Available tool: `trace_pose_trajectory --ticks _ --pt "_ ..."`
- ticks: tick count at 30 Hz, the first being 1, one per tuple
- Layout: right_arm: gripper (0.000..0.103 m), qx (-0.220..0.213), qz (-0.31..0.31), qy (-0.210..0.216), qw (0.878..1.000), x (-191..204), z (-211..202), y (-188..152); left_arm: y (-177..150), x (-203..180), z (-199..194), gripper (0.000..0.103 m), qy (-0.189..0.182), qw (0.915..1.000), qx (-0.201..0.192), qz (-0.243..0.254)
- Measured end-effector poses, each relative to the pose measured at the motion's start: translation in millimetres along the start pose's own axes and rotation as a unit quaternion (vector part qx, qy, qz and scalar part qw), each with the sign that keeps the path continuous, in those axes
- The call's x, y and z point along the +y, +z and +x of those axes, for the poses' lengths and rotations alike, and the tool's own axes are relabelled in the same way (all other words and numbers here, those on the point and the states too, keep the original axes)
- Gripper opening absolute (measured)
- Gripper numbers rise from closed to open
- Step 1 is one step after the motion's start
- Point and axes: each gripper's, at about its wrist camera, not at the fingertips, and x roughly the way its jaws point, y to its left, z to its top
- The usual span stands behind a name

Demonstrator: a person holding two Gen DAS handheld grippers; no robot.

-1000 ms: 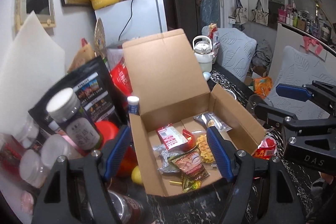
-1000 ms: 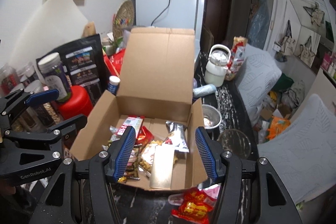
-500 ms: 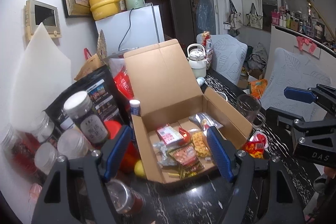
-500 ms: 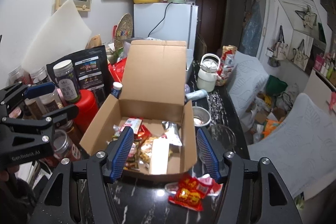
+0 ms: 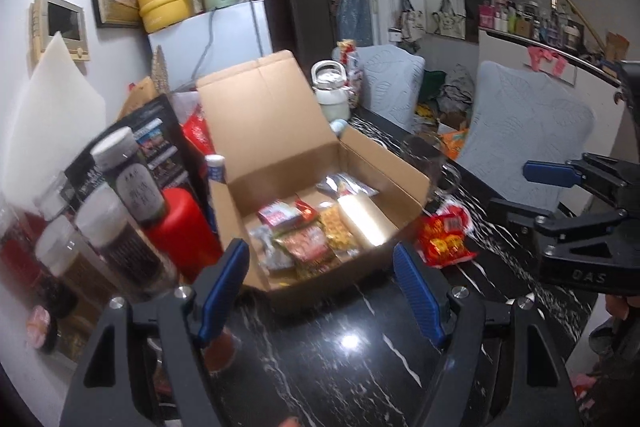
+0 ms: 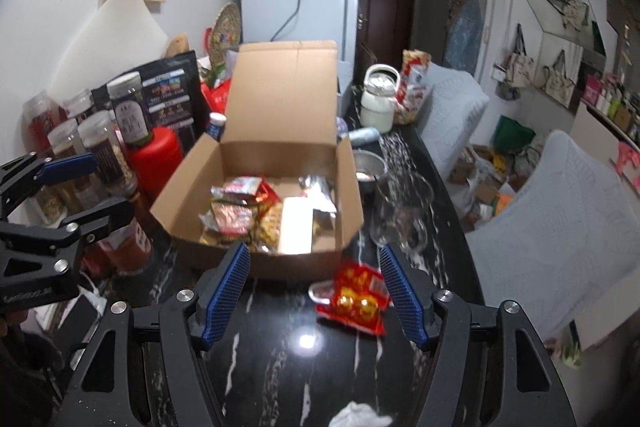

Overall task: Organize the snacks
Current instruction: 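Move both grippers back from the box toward the red snack bag, then grasp the red gold-printed snack bag with the left gripper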

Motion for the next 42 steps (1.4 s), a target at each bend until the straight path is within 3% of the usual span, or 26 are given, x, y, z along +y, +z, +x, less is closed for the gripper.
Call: trace_pose_trajectory --ticks 10,15,19,33,42 --pt "0.068 0.050 0.041 0.018 0.998 -15.3 25.5 -46.0 -28.1 -14.4 28.0 0.074 -0.049 0.9971 0.045 -0.036" --pt "0.068 0.075 0.050 0.021 0.996 -31.4 42.0 -62.8 -41.2 -37.8 54.0 0.074 -0.047 0.9959 0.068 -0.035" --pt "0.068 0.095 0.056 0.028 0.994 -46.7 56.4 -75.0 -45.0 -56.6 75.6 0.074 -0.076 0.9920 0.090 -0.046" --pt "0.068 0.136 0.096 0.000 0.986 -124.1 91.2 -111.2 -24.0 -125.0 152.2 0.074 -0.134 0.9825 0.127 -0.028" --pt "0.068 0.134 0.110 -0.012 0.985 -154.3 106.0 -111.6 -15.6 -153.2 205.5 0.074 -0.136 0.9780 0.156 -0.024"
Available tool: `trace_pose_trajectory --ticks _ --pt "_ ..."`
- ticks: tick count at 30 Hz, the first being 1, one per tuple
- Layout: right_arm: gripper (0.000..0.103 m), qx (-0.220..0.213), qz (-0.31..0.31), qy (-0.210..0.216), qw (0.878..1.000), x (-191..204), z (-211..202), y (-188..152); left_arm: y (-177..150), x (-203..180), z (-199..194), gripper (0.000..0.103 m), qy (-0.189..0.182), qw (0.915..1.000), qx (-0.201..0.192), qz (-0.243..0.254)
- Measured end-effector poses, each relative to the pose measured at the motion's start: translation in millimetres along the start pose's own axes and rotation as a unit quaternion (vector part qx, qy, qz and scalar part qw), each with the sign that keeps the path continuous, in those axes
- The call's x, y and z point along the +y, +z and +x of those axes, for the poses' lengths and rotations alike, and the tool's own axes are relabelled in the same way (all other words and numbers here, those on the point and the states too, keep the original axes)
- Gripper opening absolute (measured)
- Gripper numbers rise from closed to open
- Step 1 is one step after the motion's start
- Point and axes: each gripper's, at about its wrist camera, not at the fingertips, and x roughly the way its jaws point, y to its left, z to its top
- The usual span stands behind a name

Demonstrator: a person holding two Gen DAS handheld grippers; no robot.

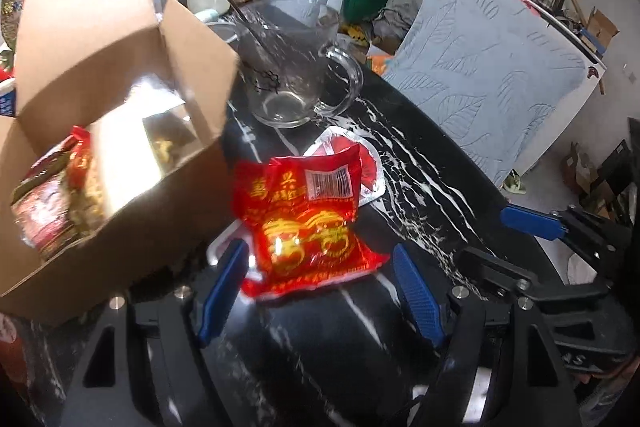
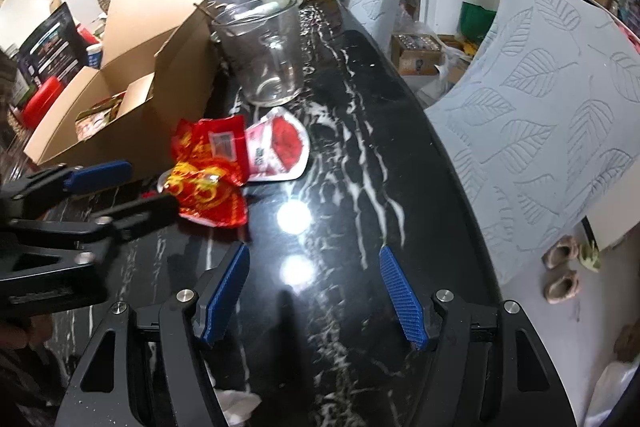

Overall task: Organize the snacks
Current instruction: 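Grasp the red gold-printed snack bag with the left gripper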

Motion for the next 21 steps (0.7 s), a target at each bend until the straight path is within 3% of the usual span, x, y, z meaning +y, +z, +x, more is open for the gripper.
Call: trace_pose_trajectory --ticks 10,21 --pt "0.068 0.015 0.020 -0.006 1.000 -21.9 14.6 -1.9 9.2 -4.9 35.5 0.074 0.039 0.9991 0.019 0.003" --pt "0.068 0.013 -0.001 0.004 1.000 -11.7 14.5 3.7 -1.3 -7.8 34.3 0.075 0.067 0.9974 0.002 0.025"
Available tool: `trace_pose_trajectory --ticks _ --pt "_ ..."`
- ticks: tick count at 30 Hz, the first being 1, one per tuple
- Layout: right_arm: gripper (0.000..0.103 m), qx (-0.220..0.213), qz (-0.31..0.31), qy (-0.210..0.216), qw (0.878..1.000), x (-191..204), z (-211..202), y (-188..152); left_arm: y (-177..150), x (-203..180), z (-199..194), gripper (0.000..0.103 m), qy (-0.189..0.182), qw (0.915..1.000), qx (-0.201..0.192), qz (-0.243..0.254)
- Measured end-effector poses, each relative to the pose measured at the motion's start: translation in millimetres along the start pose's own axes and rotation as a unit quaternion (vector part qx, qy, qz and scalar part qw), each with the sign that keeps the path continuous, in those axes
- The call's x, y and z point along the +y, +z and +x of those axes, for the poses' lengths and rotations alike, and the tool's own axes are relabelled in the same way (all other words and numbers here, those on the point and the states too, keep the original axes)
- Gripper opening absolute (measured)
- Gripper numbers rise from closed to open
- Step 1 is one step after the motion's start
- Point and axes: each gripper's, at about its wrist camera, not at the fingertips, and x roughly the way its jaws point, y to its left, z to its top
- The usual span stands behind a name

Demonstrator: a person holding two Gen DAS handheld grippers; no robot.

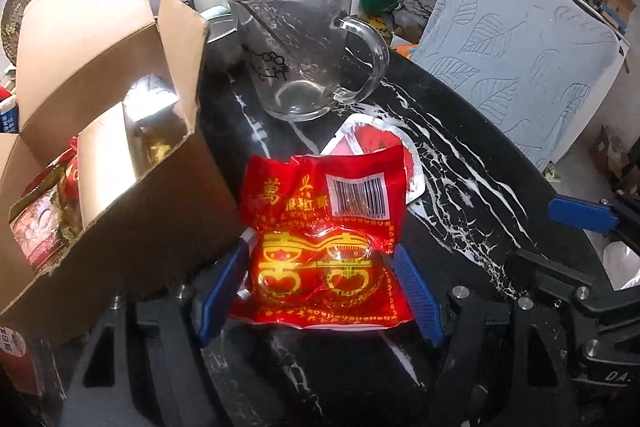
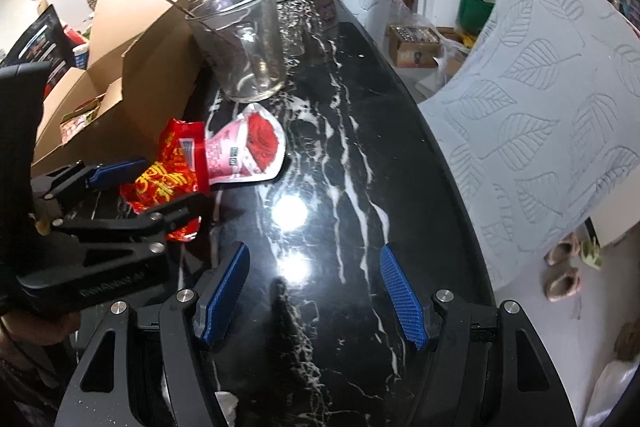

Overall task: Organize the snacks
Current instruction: 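Grasp the red gold-printed snack bag with the left gripper, then hold the red bag in the left gripper while the right gripper grasps the pink pouch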

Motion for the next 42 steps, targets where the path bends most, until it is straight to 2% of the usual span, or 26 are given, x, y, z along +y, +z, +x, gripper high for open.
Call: trace_pose_trajectory --ticks 2,5,7,17,22,26,31,36,42 --pt "0.068 0.001 -0.002 0.000 1.000 2.3 -0.2 0.5 -1.2 2.5 -2.2 0.075 -0.001 0.9999 0.003 -0.015" --pt "0.068 0.000 -0.002 0.001 1.000 3.6 -0.3 -0.3 -4.3 9.2 -20.2 0.075 -0.016 0.9984 -0.043 -0.033" --pt "0.068 0.001 0.002 0.003 1.000 2.9 -0.3 -0.8 -3.3 9.9 -24.9 0.075 -0.010 0.9983 -0.051 -0.026" --pt "0.068 0.001 0.005 0.009 1.000 3.3 -1.1 0.2 -3.2 18.7 16.0 0.075 -0.059 0.9965 0.041 -0.042" --pt "0.068 0.007 0.004 0.009 1.000 4.2 2.6 -0.3 -5.7 16.6 19.2 0.075 -0.057 0.9975 0.024 -0.033" --pt "0.068 0.010 0.002 0.010 1.000 5.9 5.1 0.8 -9.2 18.0 14.7 0.065 -0.062 0.9975 0.008 -0.034" --pt "0.068 0.011 -0.005 0.015 1.000 8.6 6.9 7.9 -16.1 31.4 -2.2 0.064 -0.076 0.9955 0.007 -0.055" --pt "0.068 0.016 -0.032 0.010 0.999 18.3 15.1 19.3 -26.6 48.5 -23.6 0.064 -0.078 0.9939 0.001 -0.077" --pt "0.073 0.025 -0.096 0.036 0.994 39.9 29.1 38.4 -36.3 68.6 -44.6 0.064 -0.057 0.9939 -0.008 -0.094"
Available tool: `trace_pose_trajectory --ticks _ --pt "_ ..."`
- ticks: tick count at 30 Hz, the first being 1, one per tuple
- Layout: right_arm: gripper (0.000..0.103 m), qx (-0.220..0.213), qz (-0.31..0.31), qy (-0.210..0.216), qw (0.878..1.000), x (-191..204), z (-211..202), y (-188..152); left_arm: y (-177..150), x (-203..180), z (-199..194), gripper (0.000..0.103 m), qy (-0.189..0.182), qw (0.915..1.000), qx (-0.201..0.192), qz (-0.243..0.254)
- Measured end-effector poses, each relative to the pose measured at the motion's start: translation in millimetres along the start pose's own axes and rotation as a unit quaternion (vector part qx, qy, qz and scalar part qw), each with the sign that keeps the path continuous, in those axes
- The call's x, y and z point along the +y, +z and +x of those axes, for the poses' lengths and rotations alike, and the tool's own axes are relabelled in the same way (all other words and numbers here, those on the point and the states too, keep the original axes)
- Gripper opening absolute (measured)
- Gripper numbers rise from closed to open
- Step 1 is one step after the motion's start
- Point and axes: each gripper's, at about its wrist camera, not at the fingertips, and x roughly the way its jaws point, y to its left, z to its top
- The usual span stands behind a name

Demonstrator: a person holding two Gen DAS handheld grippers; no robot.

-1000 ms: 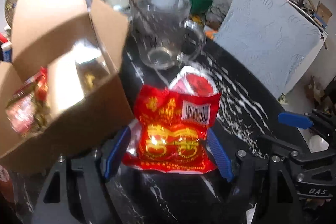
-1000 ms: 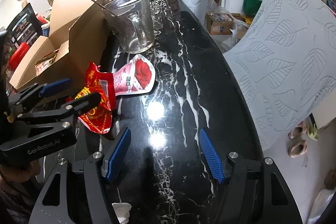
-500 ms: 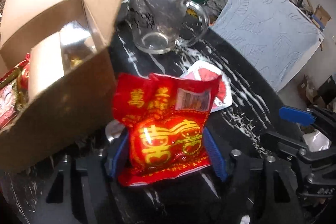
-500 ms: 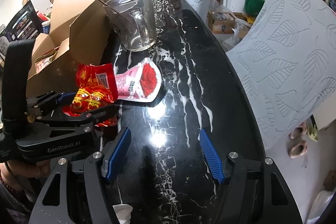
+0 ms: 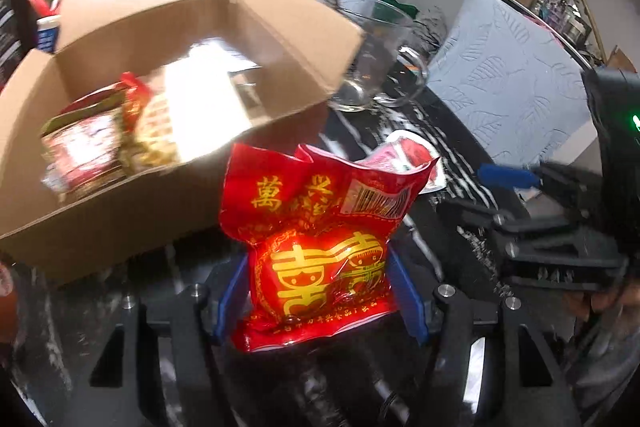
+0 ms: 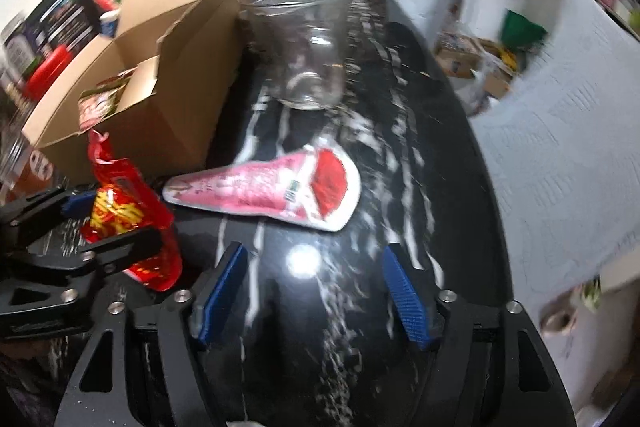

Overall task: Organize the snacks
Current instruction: 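Hold the red bag in the left gripper while the right gripper grasps the pink pouch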

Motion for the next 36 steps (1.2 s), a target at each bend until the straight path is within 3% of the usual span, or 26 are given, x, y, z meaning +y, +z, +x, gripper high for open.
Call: trace_pose_trajectory --ticks 7,20,28,30,36 --pt "0.073 -0.005 -0.079 0.023 0.997 18.0 19.6 26.3 -8.5 24.5 -7.9 0.064 0.003 0.9993 -0.002 -0.036" --pt "0.073 0.015 -0.073 0.020 0.997 5.0 59.8 55.5 -9.0 32.0 -4.1 0.064 -0.007 0.9987 0.001 -0.051" --pt "0.075 0.033 -0.040 0.025 0.998 -13.5 64.1 49.1 -9.0 33.0 -7.5 0.064 -0.014 0.9987 0.003 -0.048" --pt "0.069 0.033 -0.041 0.027 0.998 -10.7 59.0 42.3 -9.4 33.4 -9.9 0.064 -0.014 0.9988 0.001 -0.047" --pt "0.068 0.046 -0.016 0.021 0.999 -3.4 43.9 19.2 -15.5 34.9 -27.8 0.064 -0.012 0.9987 -0.014 -0.047"
